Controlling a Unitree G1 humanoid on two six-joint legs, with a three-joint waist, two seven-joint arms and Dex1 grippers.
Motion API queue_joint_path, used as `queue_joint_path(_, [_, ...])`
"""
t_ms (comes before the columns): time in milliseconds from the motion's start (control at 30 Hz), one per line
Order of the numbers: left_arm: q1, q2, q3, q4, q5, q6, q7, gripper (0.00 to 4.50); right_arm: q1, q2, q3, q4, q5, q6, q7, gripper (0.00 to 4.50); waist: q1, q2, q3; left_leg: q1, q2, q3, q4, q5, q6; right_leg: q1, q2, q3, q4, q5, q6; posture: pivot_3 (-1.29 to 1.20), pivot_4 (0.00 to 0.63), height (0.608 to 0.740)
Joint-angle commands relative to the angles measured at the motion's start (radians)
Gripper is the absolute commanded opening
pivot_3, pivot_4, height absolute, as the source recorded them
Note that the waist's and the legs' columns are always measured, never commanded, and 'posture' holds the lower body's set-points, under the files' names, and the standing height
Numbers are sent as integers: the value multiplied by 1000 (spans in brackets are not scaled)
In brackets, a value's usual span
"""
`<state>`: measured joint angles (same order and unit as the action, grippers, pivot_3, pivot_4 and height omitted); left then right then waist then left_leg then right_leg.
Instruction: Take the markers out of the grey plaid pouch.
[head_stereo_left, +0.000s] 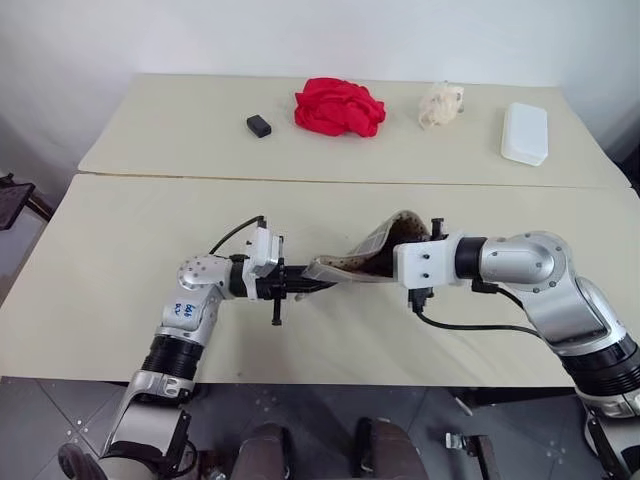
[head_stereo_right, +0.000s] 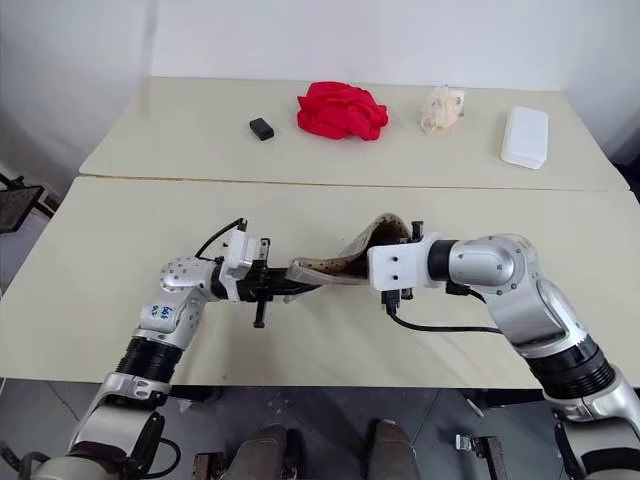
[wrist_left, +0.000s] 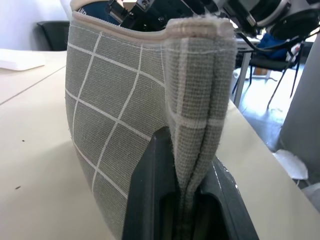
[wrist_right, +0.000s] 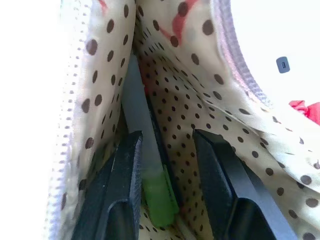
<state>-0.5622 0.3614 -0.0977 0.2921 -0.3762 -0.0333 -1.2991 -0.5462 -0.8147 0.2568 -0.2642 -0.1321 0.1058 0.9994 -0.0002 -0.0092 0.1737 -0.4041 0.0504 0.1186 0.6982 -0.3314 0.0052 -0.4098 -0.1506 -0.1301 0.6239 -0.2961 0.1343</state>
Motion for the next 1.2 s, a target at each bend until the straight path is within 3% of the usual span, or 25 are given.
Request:
queue_joint_path(33, [14, 21, 26, 2, -8, -25, -12, 0, 11, -13, -71, -16, 49, 9, 3, 1279, -1, 0, 0, 0, 0, 0, 0, 0, 0, 0, 0, 0, 0, 0, 0, 0, 150, 740])
queue_joint_path(267, [22, 28, 37, 2, -17, -18, -3, 0, 33, -55, -90, -26, 112, -53, 51, 1279, 2, 0, 0, 0, 0, 0, 0, 0, 0, 0, 0, 0, 0, 0, 0, 0, 150, 740])
queue_joint_path(567, [8, 11, 28, -1, -19, -14, 4, 0, 17, -19, -41, -65, 81, 83, 14, 1278, 1, 0, 0, 0, 0, 0, 0, 0, 0, 0, 0, 0, 0, 0, 0, 0, 150, 740])
queue_joint_path(600, [7, 9, 26, -4, -20, -12, 5, 0, 18, -15, -41, -76, 85, 109, 14, 1996, 1, 0, 0, 0, 0, 0, 0, 0, 0, 0, 0, 0, 0, 0, 0, 0, 150, 740])
queue_joint_path(867, [12, -2, 15, -10, -16, -13, 9, 0, 21, 1, -72, -107, 126, 172, 6, 4485, 0, 0, 0, 0, 0, 0, 0, 0, 0, 0, 0, 0, 0, 0, 0, 0, 150, 740])
queue_joint_path(1033, [11, -5, 8, -6, -11, -14, 5, 0, -92, 57, -111, -117, 266, 342, 25, 4485, -1, 0, 0, 0, 0, 0, 0, 0, 0, 0, 0, 0, 0, 0, 0, 0, 150, 740])
queue_joint_path(1200, [3, -14, 5, 1, -10, -13, 2, 0, -147, -28, -10, -157, 254, 469, 125, 4485, 7, 0, 0, 0, 0, -1, 0, 0, 0, 0, 0, 0, 0, 0, 0, 0, 150, 740])
